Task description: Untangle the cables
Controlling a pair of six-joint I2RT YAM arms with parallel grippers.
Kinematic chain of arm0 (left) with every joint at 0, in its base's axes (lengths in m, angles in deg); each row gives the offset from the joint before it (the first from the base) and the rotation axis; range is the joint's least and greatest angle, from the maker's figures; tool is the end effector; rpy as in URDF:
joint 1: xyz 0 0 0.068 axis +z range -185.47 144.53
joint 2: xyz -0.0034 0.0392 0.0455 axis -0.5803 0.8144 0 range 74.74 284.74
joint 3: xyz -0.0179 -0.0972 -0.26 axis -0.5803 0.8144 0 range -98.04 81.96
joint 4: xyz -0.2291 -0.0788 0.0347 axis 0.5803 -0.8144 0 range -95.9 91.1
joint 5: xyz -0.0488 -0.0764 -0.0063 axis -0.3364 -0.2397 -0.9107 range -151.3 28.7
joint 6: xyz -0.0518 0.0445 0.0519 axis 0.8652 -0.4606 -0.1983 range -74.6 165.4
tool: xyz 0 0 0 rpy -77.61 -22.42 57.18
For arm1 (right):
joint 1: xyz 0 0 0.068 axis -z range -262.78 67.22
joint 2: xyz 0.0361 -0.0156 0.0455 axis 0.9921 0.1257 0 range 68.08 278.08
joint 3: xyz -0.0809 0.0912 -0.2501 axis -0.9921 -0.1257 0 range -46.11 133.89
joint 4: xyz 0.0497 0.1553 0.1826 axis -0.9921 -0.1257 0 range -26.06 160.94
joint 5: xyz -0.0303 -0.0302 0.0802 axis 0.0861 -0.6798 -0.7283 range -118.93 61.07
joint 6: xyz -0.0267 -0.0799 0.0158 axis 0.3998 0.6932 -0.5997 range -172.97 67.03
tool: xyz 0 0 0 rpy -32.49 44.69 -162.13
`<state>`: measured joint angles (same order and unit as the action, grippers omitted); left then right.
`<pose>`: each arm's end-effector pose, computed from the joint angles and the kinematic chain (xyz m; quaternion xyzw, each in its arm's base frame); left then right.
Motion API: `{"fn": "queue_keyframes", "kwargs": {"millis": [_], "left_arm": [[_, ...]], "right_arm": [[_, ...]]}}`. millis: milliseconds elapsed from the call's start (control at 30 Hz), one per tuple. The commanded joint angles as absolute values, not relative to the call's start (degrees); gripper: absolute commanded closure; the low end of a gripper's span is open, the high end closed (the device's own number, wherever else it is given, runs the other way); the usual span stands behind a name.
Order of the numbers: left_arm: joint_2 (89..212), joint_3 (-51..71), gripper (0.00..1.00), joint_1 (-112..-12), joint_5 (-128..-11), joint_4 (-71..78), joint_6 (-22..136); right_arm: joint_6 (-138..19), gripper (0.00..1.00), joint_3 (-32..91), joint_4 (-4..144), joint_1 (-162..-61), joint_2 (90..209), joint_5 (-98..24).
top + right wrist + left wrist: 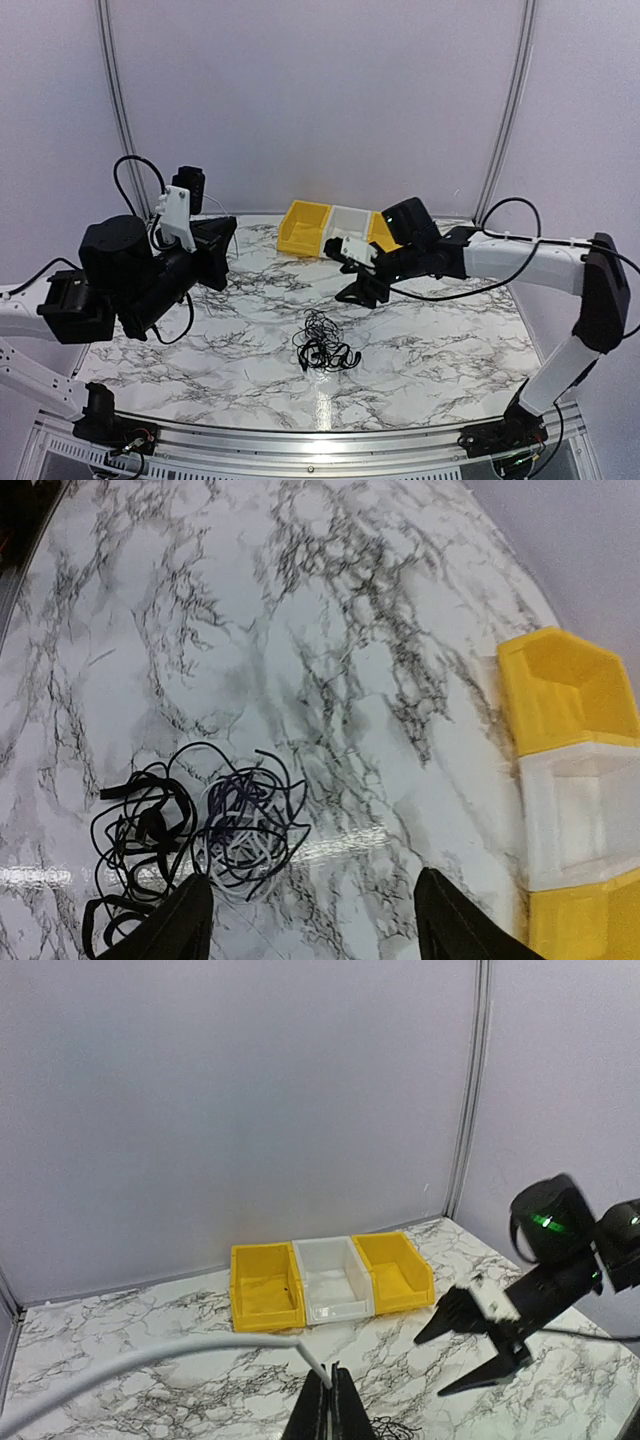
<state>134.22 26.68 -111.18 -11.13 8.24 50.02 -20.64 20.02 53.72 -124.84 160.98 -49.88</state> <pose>0.1146 -0.2146 0.3952 0.1125 0.6862 -0.2004 0.6901 0.2547 0.2663 0.2336 -0.6038 0.6780 0.1994 0.3687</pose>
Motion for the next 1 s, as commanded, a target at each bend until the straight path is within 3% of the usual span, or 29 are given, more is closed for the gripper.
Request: {"fn": "queue_keyframes", "kwargs": {"millis": [0, 233, 467, 967], "left_arm": [[136.89, 24.83, 1.00, -104.22, -19.75, 4.84, 57.66], [147.42, 19.29, 1.00, -91.60, -37.24, 3.99, 62.07], [162.57, 9.22, 1.00, -82.86, -42.28, 5.47, 60.63], [198.48, -26.94, 1.00, -72.21, -51.59, 9.04, 60.82]], "right_arm": [[-22.34, 0.30, 19.10, 49.68, -121.47, 150.81, -54.02], [-23.36, 0.29, 7.88, 52.54, -113.26, 133.94, -54.68], [-25.18, 0.31, -3.39, 56.70, -102.91, 123.98, -56.39], [-22.25, 0.34, -4.67, 58.20, -100.44, 126.46, -54.24]]}}
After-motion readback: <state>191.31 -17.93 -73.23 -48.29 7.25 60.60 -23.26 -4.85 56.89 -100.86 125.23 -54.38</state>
